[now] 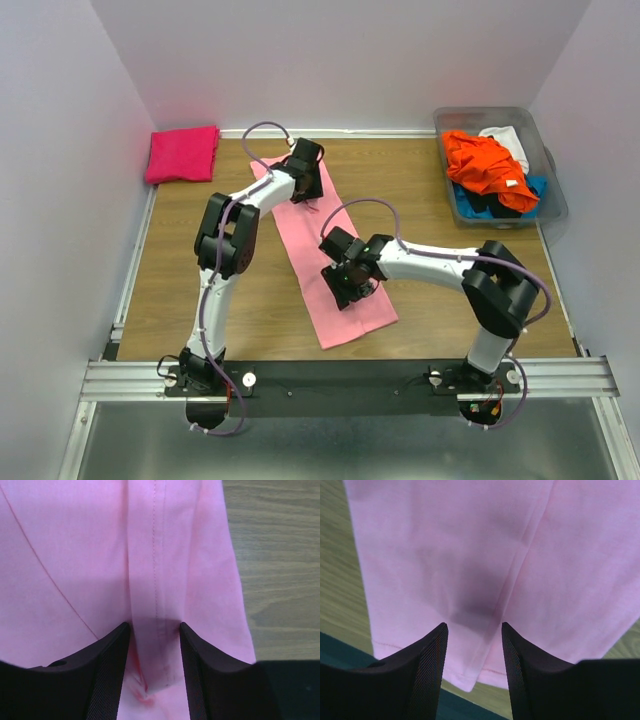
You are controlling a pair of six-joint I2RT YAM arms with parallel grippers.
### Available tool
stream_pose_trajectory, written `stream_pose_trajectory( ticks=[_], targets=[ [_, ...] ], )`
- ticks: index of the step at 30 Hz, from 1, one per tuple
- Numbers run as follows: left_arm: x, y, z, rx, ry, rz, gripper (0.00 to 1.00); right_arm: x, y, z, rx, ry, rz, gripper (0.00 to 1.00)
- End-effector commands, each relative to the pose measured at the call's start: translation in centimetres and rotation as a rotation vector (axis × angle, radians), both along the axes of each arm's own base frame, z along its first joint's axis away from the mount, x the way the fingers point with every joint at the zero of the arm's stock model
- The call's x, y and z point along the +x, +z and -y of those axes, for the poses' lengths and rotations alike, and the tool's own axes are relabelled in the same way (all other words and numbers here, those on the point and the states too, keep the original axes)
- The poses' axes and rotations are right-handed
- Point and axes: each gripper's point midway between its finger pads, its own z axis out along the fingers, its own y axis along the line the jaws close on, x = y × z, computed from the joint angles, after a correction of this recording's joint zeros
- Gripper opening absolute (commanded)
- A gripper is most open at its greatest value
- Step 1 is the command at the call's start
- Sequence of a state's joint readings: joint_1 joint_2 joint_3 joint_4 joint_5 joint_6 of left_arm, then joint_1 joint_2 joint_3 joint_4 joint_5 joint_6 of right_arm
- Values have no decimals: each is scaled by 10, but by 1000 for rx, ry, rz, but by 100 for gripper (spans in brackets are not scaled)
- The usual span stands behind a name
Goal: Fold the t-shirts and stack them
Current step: Fold the tshirt
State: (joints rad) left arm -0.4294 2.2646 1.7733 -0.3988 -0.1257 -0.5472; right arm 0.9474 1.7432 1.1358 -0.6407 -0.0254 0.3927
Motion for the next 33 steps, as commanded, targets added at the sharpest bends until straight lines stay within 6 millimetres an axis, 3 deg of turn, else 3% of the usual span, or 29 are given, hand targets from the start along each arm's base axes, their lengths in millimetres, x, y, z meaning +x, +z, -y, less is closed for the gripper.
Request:
stream_pose_trajectory(
  ticks=[1,2,6,11,12,16,19,20,22,23,26,27,29,30,32,33],
  targets=[
    [16,-6,-4,31,20,18,53,1,-13,-11,5,11,-36,55],
    [17,-16,-5,40,20,1,53,1,-16,-12,0,14,-40,55],
    [32,-27,-10,38,11,-13,53,6,-22,-17,-15,32,-44,55],
    [62,-23,-15,-15,-15,37,54,15,-30,-35,-7,52,-56,55],
    [64,-29,-14,-28,-25,30,54,15,-31,-36,-5,56,-64,55],
    [85,-23,-17,-62,-36,65,55,11,-35,-41,5,79,-96,55],
    [90,-22,-13,-108,-61,77,59,7,-31,-43,22,96,-117,55],
    [91,-19,-12,-117,-67,82,64,7,-28,-44,23,95,-118,55],
    [90,-7,-9,-139,-78,95,70,13,-13,-52,56,99,-88,56],
    [90,13,-8,-156,-84,120,75,16,-6,-54,61,99,-74,58],
    [84,40,-6,-193,-70,148,83,30,25,-65,97,98,-9,62],
    [84,70,-6,-206,-67,194,85,34,33,-66,104,95,10,64],
    [78,92,-11,-205,-53,220,87,42,54,-62,105,75,70,68],
    [75,126,-16,-205,-39,273,87,47,63,-61,107,64,97,71],
    [62,139,-25,-187,-19,285,88,54,73,-49,81,33,148,73],
    [52,176,-31,-192,-11,342,88,54,79,-41,82,10,159,75]
  ],
)
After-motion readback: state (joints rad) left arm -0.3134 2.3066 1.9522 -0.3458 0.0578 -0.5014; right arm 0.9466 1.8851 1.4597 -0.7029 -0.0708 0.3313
